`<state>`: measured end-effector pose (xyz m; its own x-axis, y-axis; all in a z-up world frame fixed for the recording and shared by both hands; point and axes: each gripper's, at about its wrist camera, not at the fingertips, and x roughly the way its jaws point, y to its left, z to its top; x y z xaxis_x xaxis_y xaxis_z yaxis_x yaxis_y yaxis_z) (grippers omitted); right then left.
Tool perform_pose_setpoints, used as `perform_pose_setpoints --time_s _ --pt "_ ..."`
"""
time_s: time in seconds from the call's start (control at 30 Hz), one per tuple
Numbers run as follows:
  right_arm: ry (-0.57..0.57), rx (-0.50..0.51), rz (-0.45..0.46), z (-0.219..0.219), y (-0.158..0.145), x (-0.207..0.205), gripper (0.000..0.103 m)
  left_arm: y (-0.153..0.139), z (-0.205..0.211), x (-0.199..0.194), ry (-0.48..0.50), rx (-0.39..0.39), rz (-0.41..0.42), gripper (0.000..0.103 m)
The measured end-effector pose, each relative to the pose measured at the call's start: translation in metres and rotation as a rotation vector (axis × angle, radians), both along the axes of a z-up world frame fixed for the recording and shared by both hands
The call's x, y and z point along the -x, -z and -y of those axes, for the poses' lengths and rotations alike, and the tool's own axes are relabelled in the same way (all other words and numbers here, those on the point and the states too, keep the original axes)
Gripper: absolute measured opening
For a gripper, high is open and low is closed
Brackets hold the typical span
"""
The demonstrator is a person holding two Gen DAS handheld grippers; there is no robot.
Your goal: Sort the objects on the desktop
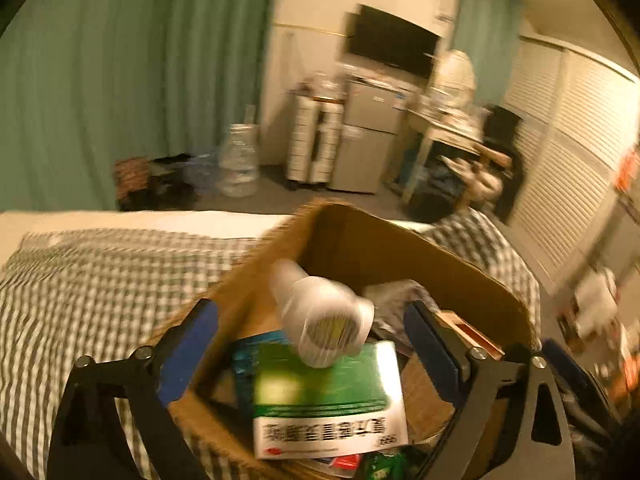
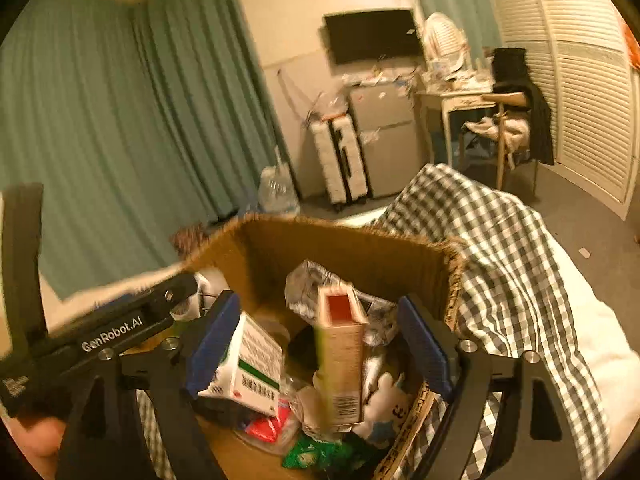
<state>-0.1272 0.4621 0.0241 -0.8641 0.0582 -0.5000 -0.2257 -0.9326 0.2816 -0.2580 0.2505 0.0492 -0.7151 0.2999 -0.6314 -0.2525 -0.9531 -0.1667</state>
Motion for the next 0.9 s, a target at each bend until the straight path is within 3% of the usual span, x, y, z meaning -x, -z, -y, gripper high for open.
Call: perform_pose_setpoints --time_s 0.17,0.23,0.37,0.47,0.63,0.77,0.83,0.9 --pt "-0.024 -0.008 -0.011 0.007 -0.003 -0.012 0.082 -0.007 0.033 -0.016 -0.073 0.033 0.010 0.098" --pt "-0.034 -0.032 -0.009 0.012 0.000 -0.019 0.092 -0.014 0.046 -0.031 -0.106 0.059 -0.020 0.101" --pt "-0.065 -0.070 -0.004 0.027 0.006 -0.036 0.097 -0.021 0.075 -0.068 -0.179 0.115 -0.114 0.103" --pt "-0.105 -0.128 -0.011 0.041 0.007 -0.046 0.103 -0.014 0.096 -0.099 -0.228 0.141 -0.166 0.103" --pt "-0.159 -0.206 0.005 0.066 0.015 -0.055 0.103 0.010 0.129 -0.132 -0.331 0.151 -0.116 0.103" --pt "-0.200 -0.245 0.035 0.080 0.022 -0.053 0.103 0.032 0.146 -0.168 -0.439 0.137 -0.134 0.103" --pt "-0.240 -0.258 0.022 0.088 0.023 -0.057 0.103 0.038 0.145 -0.177 -0.424 0.128 -0.144 0.103" --pt "-0.251 -0.275 0.023 0.092 0.024 -0.058 0.103 0.033 0.139 -0.175 -0.391 0.171 -0.158 0.103"
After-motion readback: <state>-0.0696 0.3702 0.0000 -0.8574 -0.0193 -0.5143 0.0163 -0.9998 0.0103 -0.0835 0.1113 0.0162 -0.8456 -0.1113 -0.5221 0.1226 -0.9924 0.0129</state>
